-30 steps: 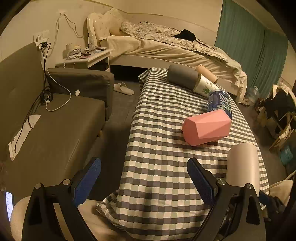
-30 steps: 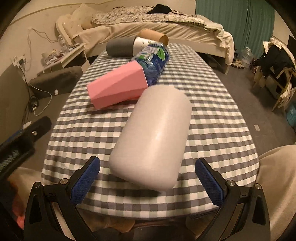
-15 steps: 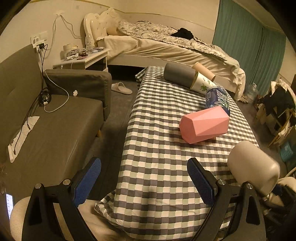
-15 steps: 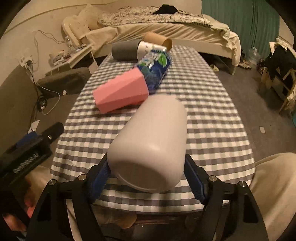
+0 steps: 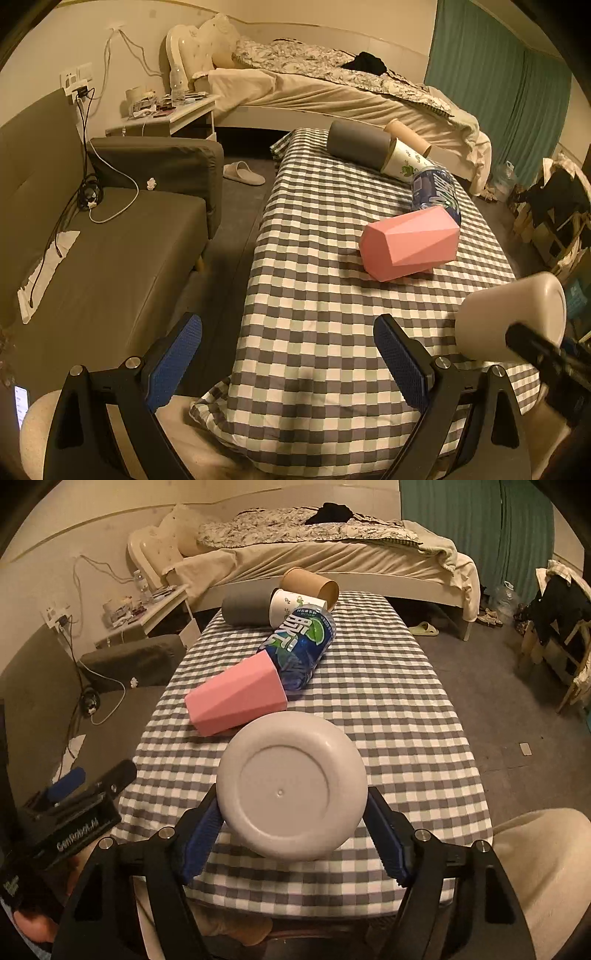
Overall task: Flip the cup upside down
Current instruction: 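Rotate the white cup in the right tool so its bottom faces up, then lower the white cup bottom-up onto the table and open the right tool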
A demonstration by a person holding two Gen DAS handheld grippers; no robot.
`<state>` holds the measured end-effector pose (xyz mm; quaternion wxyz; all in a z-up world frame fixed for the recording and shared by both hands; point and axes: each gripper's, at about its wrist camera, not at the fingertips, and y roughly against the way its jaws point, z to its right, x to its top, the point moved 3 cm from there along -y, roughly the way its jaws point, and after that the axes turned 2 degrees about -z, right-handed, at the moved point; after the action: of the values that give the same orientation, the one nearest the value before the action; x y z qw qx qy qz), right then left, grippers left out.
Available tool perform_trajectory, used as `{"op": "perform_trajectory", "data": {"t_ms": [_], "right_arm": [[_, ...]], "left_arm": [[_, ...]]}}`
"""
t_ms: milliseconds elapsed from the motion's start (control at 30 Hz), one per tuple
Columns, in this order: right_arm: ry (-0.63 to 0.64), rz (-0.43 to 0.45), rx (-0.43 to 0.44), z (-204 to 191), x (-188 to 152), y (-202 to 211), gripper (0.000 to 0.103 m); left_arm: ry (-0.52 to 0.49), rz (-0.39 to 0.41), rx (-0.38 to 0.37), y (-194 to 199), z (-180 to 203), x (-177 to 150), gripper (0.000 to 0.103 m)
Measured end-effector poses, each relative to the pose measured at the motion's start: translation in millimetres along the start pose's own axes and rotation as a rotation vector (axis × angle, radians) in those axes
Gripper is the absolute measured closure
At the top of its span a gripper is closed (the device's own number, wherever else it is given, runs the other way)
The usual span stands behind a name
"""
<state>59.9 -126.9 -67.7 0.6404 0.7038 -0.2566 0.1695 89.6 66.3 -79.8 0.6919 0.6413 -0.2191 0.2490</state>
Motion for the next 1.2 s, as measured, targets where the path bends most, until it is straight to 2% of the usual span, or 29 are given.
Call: {"op": "perform_trajectory", "data": {"t_ms": [400,667,933,1200], "right_arm": [[0.008,0.006,0.027,5,16,-11,0.031],[0.024,0.041,0.043,4,31,-11,0.032],[0.025,0.043,0.044,5,32,-18,0.032],[0.018,0.055,0.068,9,28,-15,0.031]], "left_arm": [[-0.032,-0.004,0.013,-1,7,0,0.006],[-0.054,-0.009,0.024,-3,13,-1,0.006],[-0.067,-0.012,0.036,-5,15,-1,0.006],[-0.095,0.018,0.058,2,21,-2,0.006]]}}
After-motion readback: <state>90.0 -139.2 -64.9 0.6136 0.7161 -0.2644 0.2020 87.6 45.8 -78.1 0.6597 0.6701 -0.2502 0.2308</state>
